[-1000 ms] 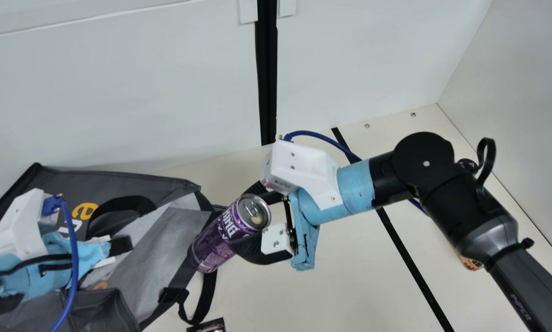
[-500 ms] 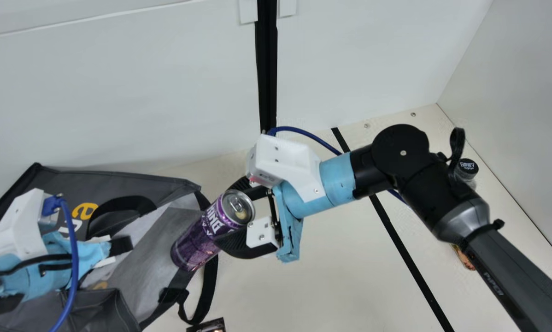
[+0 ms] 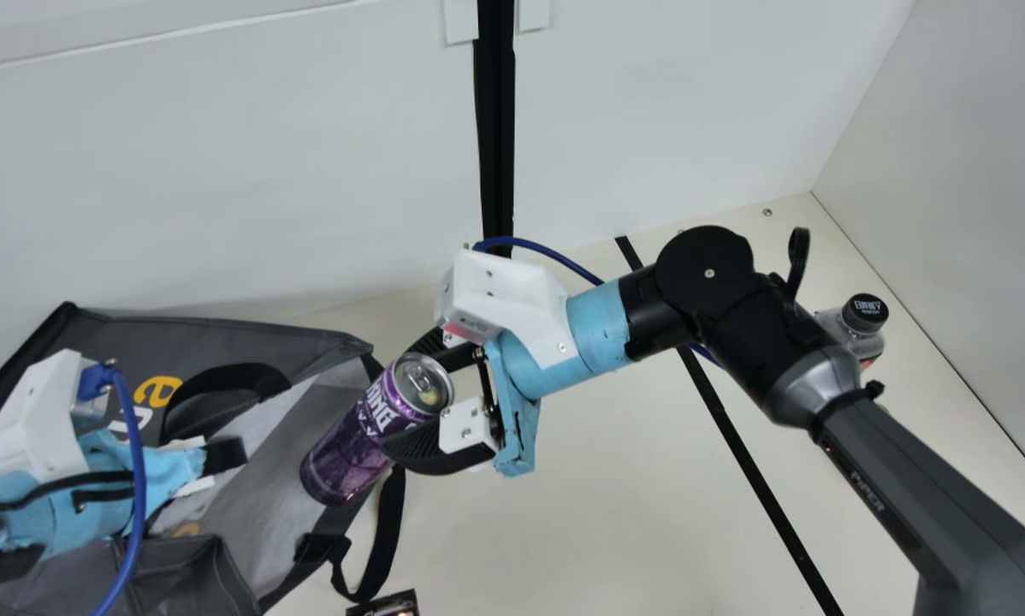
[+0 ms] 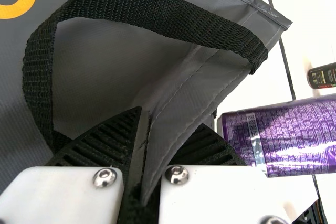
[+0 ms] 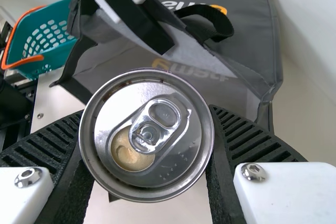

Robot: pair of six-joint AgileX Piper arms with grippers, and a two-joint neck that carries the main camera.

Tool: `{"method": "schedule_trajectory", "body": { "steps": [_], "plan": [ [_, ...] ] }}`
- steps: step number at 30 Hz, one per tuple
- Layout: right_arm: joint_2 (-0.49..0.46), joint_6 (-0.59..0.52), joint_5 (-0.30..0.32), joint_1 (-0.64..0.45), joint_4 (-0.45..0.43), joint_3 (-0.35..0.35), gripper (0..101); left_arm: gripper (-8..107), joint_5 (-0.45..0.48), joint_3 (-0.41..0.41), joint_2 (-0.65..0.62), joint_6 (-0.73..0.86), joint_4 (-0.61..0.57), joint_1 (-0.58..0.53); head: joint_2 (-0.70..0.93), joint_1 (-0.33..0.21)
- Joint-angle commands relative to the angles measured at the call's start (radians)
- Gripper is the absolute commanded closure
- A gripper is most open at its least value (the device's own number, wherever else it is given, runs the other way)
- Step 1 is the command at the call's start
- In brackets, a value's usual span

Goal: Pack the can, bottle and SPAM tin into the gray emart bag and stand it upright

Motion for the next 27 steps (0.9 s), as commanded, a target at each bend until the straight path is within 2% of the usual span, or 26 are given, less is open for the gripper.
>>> {"method": "schedule_trajectory", "body": {
  "steps": [1, 17, 27],
  "plan": [
    [0.010, -0.005, -0.012, 0.011, 0.006, 0.001, 101, 107, 0.000, 0.000, 0.000, 0.000, 0.000, 0.000, -0.001, -0.023],
    [0.101, -0.057, -0.124, 0.097, 0.059, 0.015, 101, 107, 0.000, 0.000, 0.000, 0.000, 0.000, 0.000, -0.001, -0.023],
    [0.166, -0.130, -0.187, 0.140, 0.076, 0.026, 101, 107, 0.000, 0.000, 0.000, 0.000, 0.000, 0.000, -0.001, -0.023]
  ]
}}
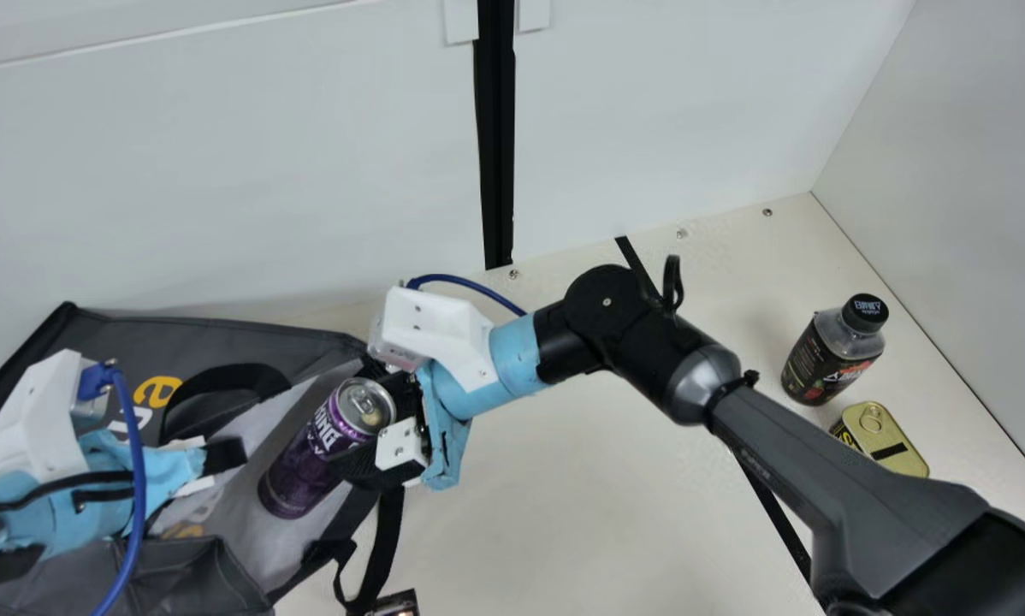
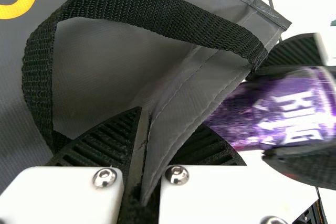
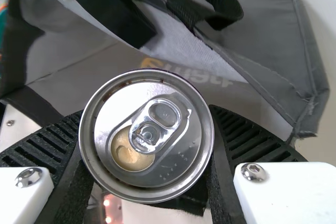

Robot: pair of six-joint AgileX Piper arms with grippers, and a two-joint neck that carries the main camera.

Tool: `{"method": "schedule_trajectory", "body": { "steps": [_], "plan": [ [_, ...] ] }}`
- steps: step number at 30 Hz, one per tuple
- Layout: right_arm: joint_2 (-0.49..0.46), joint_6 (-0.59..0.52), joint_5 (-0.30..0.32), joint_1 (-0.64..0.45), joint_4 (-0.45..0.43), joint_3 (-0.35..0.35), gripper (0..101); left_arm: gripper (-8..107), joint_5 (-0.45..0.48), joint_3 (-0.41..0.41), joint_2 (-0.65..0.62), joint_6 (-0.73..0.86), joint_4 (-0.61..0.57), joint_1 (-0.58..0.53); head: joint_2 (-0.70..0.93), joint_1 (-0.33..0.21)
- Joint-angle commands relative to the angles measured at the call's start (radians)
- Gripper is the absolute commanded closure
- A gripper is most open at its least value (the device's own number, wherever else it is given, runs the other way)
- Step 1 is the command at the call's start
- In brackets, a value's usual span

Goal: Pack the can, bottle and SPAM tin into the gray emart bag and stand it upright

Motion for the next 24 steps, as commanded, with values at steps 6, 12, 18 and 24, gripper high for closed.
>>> {"method": "schedule_trajectory", "body": {
  "steps": [6, 12, 18, 24],
  "plan": [
    [0.049, -0.038, -0.044, 0.031, 0.025, 0.000, 101, 107, 0.000, 0.000, 0.000, 0.000, 0.000, 0.000, -0.002, -0.023],
    [0.095, -0.050, -0.086, 0.058, 0.064, -0.019, 101, 107, 0.000, 0.000, 0.000, 0.000, 0.000, 0.000, -0.002, -0.023],
    [0.142, -0.043, -0.123, 0.084, 0.092, -0.052, 101, 107, 0.000, 0.000, 0.000, 0.000, 0.000, 0.000, -0.002, -0.023],
    [0.185, -0.028, -0.154, 0.113, 0.098, -0.085, 101, 107, 0.000, 0.000, 0.000, 0.000, 0.000, 0.000, -0.002, -0.023]
  ]
}}
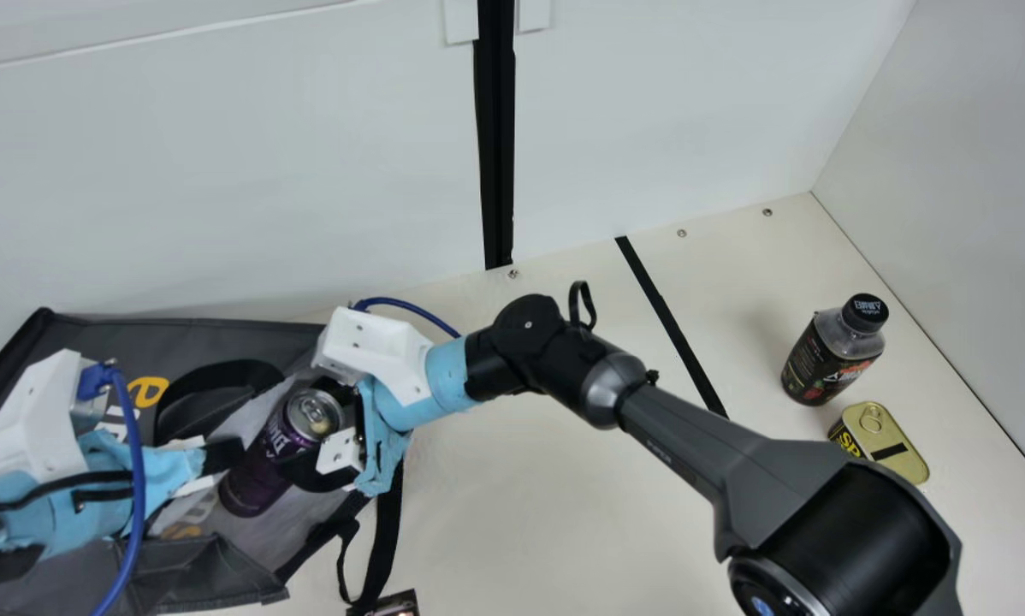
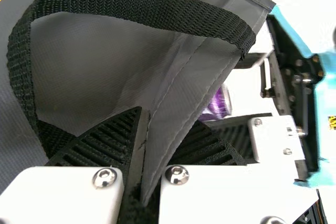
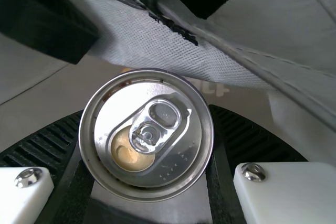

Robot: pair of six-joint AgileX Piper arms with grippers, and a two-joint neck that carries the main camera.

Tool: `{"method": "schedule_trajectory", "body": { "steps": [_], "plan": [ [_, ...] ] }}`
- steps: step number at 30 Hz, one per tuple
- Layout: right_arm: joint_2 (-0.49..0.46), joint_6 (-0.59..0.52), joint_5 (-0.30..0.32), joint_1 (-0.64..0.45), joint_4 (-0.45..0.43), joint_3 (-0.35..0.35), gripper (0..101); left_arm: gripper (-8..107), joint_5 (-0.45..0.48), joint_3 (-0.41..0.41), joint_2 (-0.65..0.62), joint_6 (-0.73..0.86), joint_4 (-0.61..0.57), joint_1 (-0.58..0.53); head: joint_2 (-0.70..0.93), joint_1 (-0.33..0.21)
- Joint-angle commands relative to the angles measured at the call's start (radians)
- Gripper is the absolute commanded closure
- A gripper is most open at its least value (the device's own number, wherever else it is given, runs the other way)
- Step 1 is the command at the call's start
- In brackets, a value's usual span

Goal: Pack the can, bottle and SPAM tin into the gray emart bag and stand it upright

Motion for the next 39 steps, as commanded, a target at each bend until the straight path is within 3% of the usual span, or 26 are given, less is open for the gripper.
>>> {"method": "schedule_trajectory", "body": {
  "steps": [1, 17, 39],
  "plan": [
    [0.012, 0.005, -0.007, 0.007, -0.006, -0.009, 101, 107, 0.000, 0.000, 0.000, 0.000, 0.000, 0.000, -0.001, -0.023],
    [0.084, 0.062, -0.033, 0.056, -0.044, -0.087, 101, 107, 0.000, 0.000, 0.000, 0.000, 0.000, 0.000, -0.001, -0.023],
    [0.069, 0.060, -0.001, 0.052, -0.057, -0.077, 28, 107, 0.000, 0.000, 0.000, 0.000, 0.000, 0.000, -0.001, -0.023]
  ]
}}
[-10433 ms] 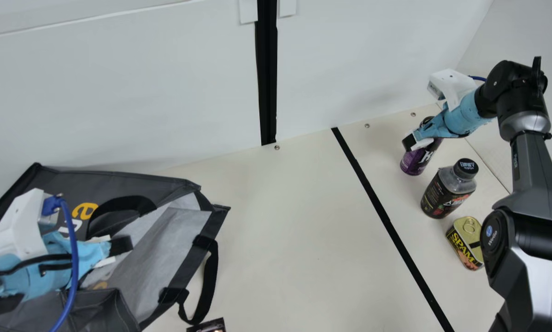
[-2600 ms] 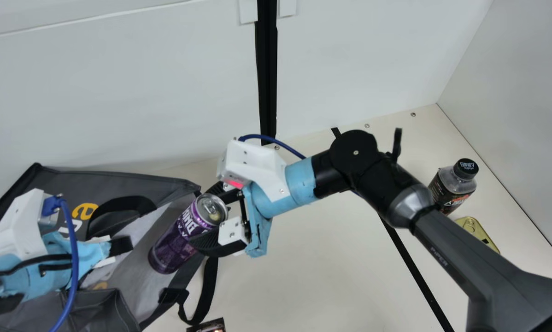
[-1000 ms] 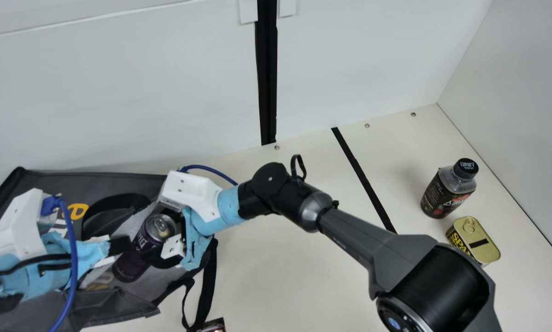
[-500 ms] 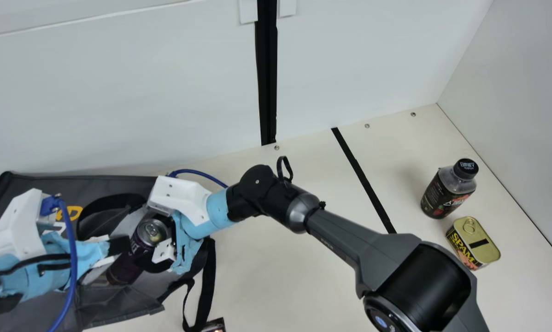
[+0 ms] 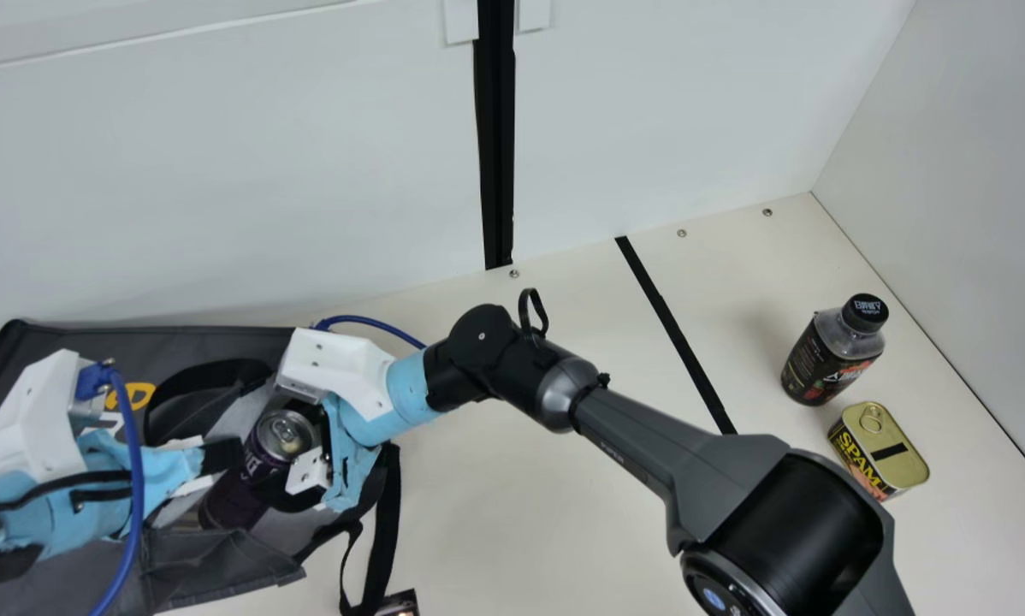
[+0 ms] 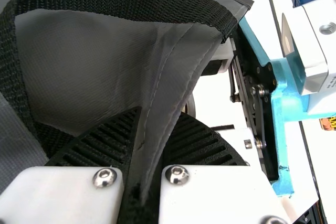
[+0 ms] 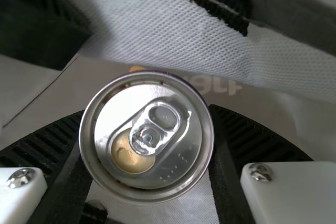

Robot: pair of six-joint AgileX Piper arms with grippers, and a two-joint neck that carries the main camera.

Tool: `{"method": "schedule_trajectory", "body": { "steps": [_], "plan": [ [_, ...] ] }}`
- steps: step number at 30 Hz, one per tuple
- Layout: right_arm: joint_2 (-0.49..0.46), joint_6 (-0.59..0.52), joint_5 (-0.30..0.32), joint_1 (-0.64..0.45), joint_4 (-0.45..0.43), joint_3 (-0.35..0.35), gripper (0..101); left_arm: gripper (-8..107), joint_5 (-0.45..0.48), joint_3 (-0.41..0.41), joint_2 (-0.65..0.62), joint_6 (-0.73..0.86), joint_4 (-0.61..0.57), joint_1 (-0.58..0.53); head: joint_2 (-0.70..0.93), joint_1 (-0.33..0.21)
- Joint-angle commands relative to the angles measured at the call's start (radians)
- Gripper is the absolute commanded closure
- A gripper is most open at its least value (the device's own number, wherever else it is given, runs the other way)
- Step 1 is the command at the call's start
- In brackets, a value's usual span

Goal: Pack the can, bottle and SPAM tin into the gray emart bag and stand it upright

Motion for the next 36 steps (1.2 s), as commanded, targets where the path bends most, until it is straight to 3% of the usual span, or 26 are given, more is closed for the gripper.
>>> {"method": "schedule_trajectory", "body": {
  "steps": [1, 7, 36],
  "plan": [
    [-0.005, -0.003, 0.002, -0.004, -0.001, 0.005, 25, 107, 0.000, 0.000, 0.000, 0.000, 0.000, 0.000, -0.002, -0.023],
    [-0.023, -0.009, 0.020, -0.018, -0.007, 0.019, 6, 107, 0.000, 0.000, 0.000, 0.000, 0.000, 0.000, -0.002, -0.023],
    [-0.183, -0.022, 0.180, -0.137, -0.052, 0.082, 6, 107, 0.000, 0.000, 0.000, 0.000, 0.000, 0.000, -0.002, -0.023]
  ]
}}
